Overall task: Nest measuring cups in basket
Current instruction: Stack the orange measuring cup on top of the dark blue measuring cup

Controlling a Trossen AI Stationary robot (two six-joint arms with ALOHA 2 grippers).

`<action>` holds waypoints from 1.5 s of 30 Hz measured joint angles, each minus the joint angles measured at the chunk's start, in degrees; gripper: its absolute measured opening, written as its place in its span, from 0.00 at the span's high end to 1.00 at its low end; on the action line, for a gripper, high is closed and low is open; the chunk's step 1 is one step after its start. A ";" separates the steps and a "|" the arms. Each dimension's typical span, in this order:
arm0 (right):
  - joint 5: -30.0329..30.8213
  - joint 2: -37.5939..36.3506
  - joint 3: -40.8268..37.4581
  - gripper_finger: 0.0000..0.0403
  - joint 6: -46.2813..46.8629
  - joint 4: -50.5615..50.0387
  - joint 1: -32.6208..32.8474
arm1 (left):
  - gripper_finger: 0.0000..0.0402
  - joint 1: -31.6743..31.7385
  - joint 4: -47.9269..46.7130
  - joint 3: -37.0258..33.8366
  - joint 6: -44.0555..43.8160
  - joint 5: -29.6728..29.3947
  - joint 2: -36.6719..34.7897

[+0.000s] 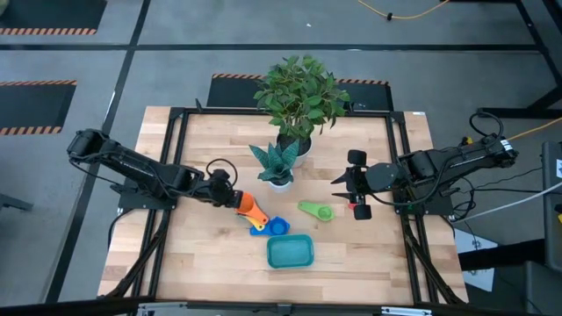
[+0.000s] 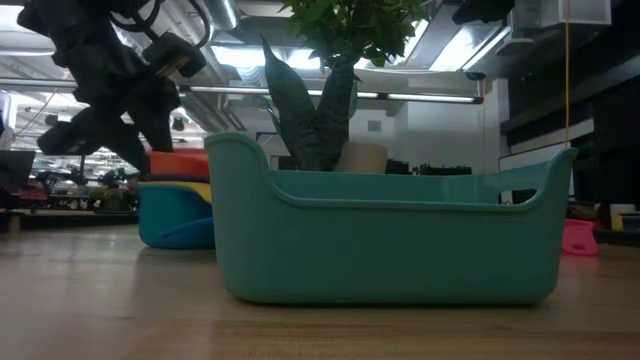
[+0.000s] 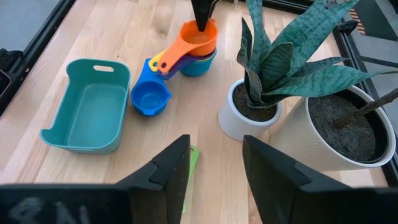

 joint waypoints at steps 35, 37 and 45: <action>-0.01 0.00 0.00 0.62 0.00 0.02 -0.01 | 0.78 -11.78 4.57 0.00 0.02 6.10 4.41; 0.00 0.00 0.00 0.62 0.00 0.04 0.00 | 0.78 -11.79 5.99 0.00 0.00 5.93 6.66; -0.02 0.00 0.00 0.62 0.07 0.34 -0.02 | 0.78 -10.11 8.05 0.00 -0.03 -0.57 11.56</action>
